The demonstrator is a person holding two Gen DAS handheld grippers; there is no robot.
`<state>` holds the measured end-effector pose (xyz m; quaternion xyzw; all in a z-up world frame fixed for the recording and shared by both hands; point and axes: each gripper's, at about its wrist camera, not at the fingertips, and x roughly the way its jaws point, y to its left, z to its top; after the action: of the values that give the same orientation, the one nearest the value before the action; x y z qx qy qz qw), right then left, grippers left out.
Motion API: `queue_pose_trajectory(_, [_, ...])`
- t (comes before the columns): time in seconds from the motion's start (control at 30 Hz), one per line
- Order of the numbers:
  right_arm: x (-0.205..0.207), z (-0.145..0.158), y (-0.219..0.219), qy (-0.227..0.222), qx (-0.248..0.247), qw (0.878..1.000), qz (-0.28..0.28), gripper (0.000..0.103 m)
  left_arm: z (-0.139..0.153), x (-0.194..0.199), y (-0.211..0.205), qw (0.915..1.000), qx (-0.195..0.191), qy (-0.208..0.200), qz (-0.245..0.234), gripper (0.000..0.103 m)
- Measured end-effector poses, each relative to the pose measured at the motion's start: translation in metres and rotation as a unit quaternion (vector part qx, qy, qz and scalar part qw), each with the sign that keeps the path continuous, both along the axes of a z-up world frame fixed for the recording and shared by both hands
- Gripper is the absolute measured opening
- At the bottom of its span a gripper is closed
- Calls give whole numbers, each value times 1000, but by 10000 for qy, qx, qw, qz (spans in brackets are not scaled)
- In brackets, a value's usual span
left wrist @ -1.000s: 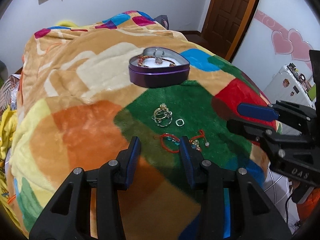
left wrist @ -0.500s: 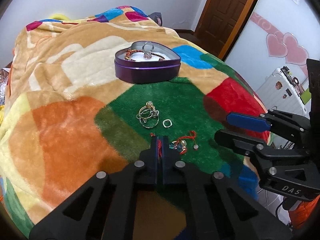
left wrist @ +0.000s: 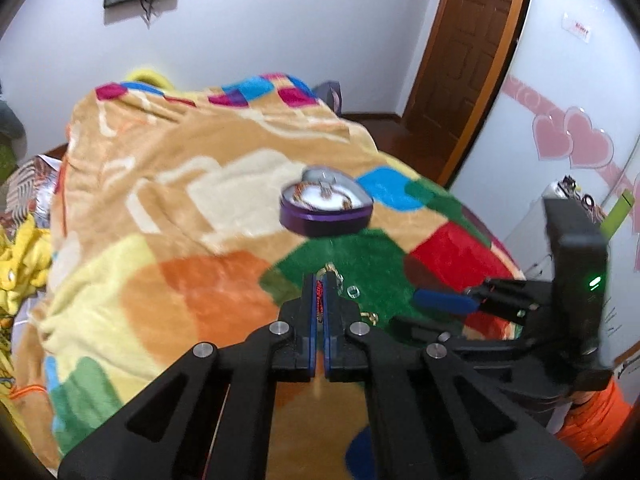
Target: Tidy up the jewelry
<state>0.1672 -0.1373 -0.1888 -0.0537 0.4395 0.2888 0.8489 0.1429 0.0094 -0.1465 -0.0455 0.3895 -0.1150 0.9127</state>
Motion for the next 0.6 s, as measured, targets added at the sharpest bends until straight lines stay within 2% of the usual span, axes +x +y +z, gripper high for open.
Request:
queue_pose_trajectory(0.17, [0,-4,12,20,-78,9998,155,33,14,-6,10,9996,88,-246,112,1])
queue_pose_trajectory(0.4, [1,-17,28,-32,-289,9988,394,33,10,-6,15,9997,45,-180,178,1])
queue_pose_trajectory(0.57, [1,-19,27,-94,-235,9985,478,33,6,-6,14,9997,38,-134,186,1])
queue_pose_trajectory(0.6, [1,-19,25,-110,-226,9985,478,30,6,-6,13,9997,41,-133,183,1])
